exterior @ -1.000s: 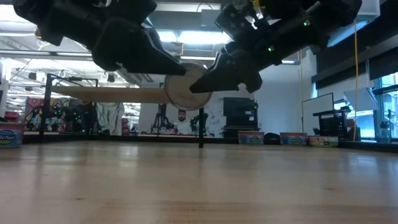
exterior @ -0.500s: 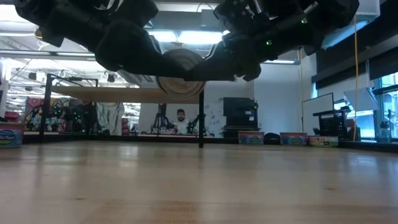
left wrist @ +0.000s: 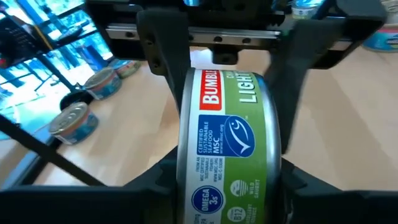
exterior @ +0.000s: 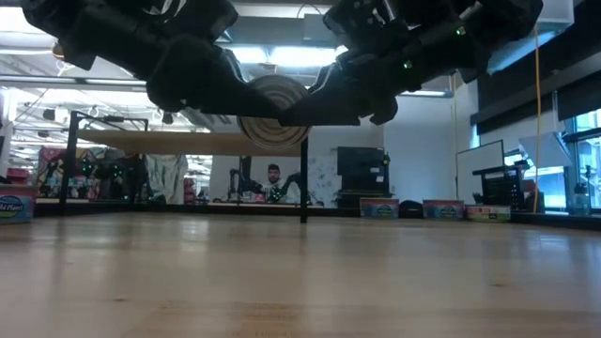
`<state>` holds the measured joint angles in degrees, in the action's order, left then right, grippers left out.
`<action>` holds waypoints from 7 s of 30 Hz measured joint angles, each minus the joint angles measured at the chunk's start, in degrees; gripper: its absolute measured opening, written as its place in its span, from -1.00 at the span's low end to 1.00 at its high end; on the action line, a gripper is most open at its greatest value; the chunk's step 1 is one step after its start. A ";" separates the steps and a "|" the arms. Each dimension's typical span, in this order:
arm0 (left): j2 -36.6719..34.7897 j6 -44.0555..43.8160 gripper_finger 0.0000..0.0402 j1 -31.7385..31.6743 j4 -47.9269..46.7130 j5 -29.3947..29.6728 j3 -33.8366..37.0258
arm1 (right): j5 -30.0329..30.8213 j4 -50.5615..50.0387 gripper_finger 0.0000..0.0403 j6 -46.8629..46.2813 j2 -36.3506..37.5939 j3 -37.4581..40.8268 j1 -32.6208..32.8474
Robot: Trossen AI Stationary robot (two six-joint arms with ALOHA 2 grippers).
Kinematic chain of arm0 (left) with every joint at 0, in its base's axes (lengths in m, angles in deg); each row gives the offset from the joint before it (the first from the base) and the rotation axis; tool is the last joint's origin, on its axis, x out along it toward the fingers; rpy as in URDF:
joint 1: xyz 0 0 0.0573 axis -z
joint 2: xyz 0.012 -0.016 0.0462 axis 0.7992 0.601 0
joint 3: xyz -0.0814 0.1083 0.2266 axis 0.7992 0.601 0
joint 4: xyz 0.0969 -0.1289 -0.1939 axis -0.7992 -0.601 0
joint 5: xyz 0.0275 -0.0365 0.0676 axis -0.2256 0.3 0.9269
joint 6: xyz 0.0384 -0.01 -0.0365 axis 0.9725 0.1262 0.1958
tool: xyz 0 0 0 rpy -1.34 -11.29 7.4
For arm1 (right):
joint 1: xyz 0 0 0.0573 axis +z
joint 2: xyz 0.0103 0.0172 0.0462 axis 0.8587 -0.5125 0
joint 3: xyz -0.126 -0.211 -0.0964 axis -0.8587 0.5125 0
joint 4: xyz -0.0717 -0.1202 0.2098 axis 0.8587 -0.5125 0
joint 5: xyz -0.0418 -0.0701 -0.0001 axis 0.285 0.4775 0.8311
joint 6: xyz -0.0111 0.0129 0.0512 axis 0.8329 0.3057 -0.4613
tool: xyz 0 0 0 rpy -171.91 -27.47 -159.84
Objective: Stack canned seafood by type on shelf
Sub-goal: Put the green tuna can on the shelf, then stack the green tuna can on top of the green tuna can on the shelf
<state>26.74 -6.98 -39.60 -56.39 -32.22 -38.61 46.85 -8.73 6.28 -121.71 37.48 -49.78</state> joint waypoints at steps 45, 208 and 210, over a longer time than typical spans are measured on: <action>-22.14 -16.41 -0.39 -5.14 -67.59 35.25 -21.15 | 5.52 -37.58 0.52 -10.93 17.44 0.09 3.34; -23.53 -12.01 0.24 -42.69 -69.77 -7.83 -25.06 | 5.47 -33.50 0.52 -7.91 12.63 0.11 1.45; -24.26 -13.79 0.24 -37.67 -70.97 -12.83 -25.06 | 5.47 -33.50 0.52 -7.91 12.63 0.11 1.45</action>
<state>2.48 -20.77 -77.27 -127.36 -45.05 -63.67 52.33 -42.22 -1.63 -109.08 37.59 -48.33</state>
